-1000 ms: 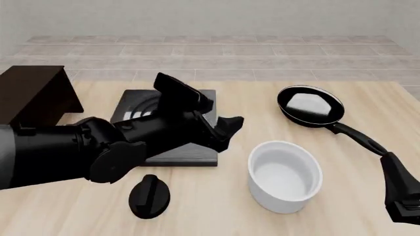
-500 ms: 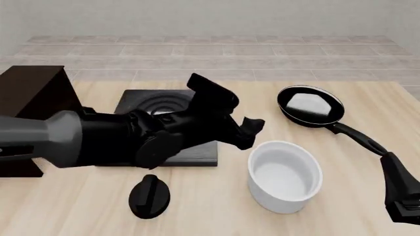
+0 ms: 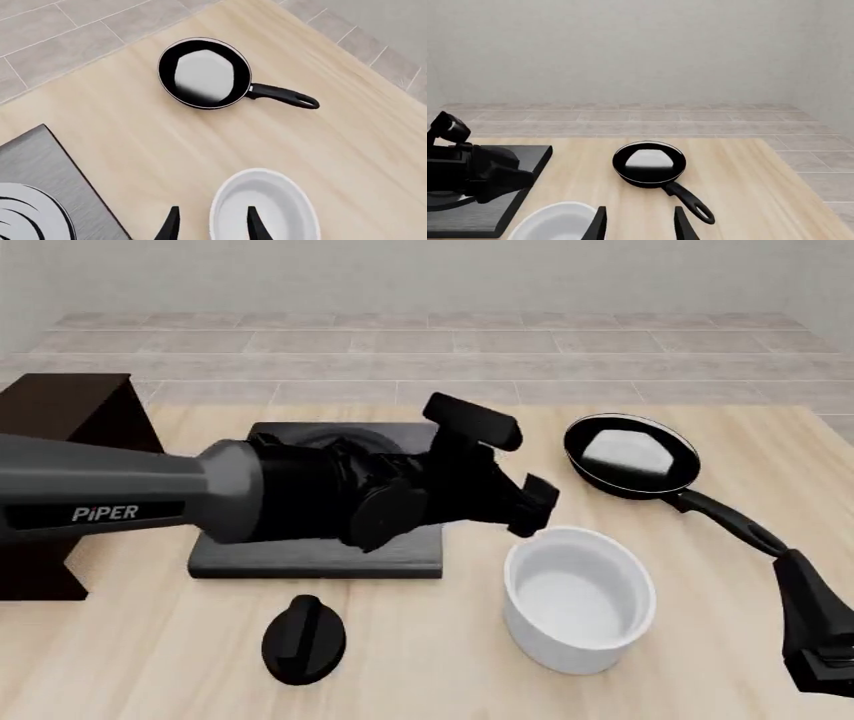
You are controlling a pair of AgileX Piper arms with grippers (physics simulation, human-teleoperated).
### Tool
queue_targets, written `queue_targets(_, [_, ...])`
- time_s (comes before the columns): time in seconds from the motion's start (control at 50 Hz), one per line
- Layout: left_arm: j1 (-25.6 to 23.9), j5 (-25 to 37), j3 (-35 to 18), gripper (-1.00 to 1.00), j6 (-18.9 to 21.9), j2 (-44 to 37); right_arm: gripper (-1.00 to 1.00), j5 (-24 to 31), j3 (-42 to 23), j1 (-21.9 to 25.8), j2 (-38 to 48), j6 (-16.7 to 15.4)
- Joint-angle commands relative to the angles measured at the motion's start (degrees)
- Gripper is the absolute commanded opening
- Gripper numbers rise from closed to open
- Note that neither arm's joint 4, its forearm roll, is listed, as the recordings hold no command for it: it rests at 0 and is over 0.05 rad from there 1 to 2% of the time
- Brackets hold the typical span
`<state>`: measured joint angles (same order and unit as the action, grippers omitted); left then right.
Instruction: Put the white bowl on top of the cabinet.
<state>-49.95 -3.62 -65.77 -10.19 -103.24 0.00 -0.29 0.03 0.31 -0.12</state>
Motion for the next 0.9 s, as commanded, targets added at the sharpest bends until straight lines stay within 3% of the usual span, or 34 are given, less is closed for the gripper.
queue_targets(0.02, [-1.2, 4.4, -4.1, 1.00, -2.4, -3.1, 1.00, 0.0, 0.0, 0.0, 0.0, 0.0])
queue_targets(0.18, [-2.7, 7.1, -4.8, 1.00, -6.9, -5.4, 1.00, 0.0, 0.0, 0.0, 0.0, 0.0])
queue_targets(0.56, [-2.0, 11.8, -9.6, 1.00, -8.2, -8.3, 1.00, 0.0, 0.0, 0.0, 0.0, 0.0])
queue_targets(0.9, [-0.4, 11.2, -10.5, 1.00, -9.1, -10.9, 1.00, 0.0, 0.0, 0.0, 0.0, 0.0])
